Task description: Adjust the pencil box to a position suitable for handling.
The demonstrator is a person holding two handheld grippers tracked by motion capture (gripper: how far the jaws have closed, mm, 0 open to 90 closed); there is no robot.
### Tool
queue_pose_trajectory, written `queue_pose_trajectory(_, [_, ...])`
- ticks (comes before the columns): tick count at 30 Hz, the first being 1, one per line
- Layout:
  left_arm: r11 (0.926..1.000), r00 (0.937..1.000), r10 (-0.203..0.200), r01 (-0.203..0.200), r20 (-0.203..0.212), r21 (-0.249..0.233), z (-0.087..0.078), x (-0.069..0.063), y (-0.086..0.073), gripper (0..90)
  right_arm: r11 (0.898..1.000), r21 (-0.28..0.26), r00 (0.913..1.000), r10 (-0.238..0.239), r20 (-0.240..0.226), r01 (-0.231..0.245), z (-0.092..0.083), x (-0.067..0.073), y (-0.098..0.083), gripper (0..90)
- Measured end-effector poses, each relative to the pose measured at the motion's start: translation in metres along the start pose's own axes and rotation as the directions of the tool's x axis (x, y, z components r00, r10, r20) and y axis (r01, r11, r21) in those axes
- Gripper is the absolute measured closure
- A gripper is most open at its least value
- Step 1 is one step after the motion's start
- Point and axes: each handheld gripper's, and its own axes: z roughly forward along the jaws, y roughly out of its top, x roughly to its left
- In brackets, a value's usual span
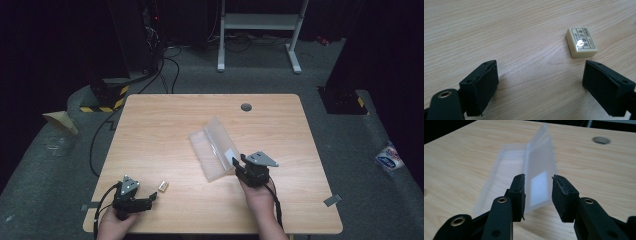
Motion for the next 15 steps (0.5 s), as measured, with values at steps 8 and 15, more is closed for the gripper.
queue_pose_trajectory(8, [1.0, 1.0, 0.0, 0.0, 0.0, 0.0, 0.0, 0.0, 0.0, 13.6, 0.994, 0.085, 0.9909, -0.06, -0.12, 0.071, 0.026, 0.043, -0.012, 62.6])
queue_pose_trajectory(15, [1.0, 1.0, -0.003, 0.003, 0.0, -0.001, -0.001, -0.001, -0.001, 13.8, 0.972, 0.167, 0.9754, -0.135, -0.174, 0.164, 0.057, 0.075, -0.023, 66.9])
